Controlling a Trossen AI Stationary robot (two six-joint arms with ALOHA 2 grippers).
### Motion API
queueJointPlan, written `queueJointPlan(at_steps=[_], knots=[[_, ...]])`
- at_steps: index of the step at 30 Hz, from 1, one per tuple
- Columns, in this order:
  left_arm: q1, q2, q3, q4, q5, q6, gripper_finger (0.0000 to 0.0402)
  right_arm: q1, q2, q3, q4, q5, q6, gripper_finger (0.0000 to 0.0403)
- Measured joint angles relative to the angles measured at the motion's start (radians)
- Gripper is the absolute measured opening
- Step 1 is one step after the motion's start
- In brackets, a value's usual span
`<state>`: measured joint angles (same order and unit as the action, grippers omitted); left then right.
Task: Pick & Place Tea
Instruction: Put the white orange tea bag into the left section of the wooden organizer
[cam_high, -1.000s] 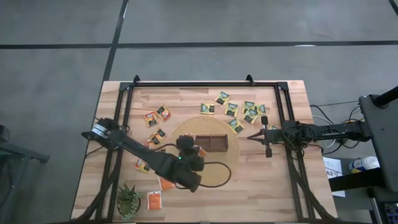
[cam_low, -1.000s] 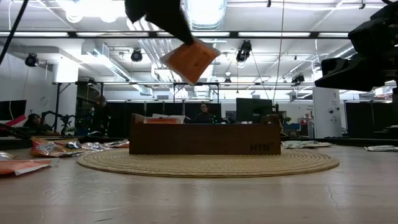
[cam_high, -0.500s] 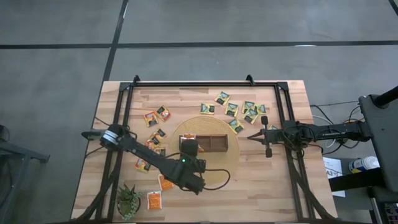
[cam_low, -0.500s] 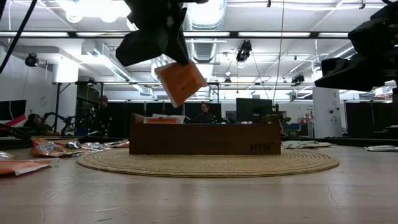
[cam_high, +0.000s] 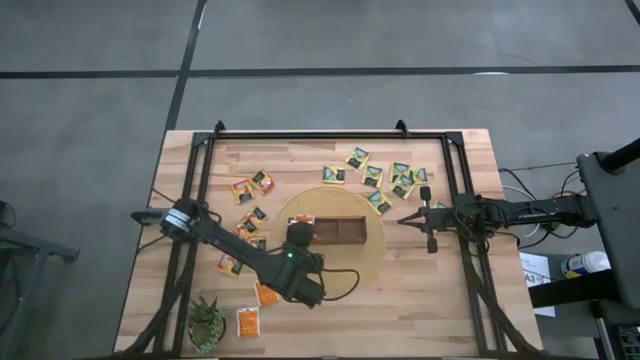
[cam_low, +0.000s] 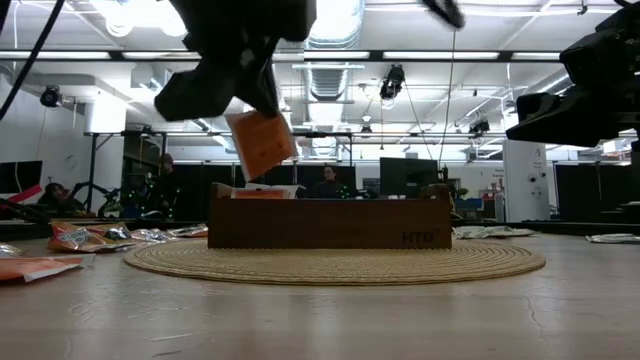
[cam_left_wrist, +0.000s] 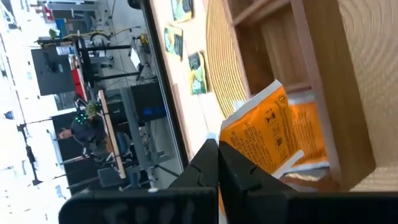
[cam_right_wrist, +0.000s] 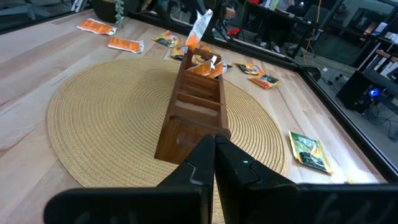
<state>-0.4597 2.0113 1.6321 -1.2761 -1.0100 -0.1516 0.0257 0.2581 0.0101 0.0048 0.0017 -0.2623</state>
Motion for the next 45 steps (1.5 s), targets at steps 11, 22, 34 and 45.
queueJointPlan(at_steps=[11,22,34,45], knots=[[0.053,-0.001,-0.05,0.001,0.055,0.001,0.0,0.0,0.0,0.0,0.0,0.0,0.0,0.0009],[0.087,-0.001,-0.09,0.026,0.13,0.002,0.0,0.0,0.0,0.0,0.0,0.0,0.0,0.0009],[0.087,-0.001,-0.09,0.05,0.131,-0.008,0.0,0.0,0.0,0.0,0.0,0.0,0.0,0.0009],[0.087,-0.001,-0.09,0.053,0.093,-0.009,0.0,0.0,0.0,0.0,0.0,0.0,0.0,0.0009]])
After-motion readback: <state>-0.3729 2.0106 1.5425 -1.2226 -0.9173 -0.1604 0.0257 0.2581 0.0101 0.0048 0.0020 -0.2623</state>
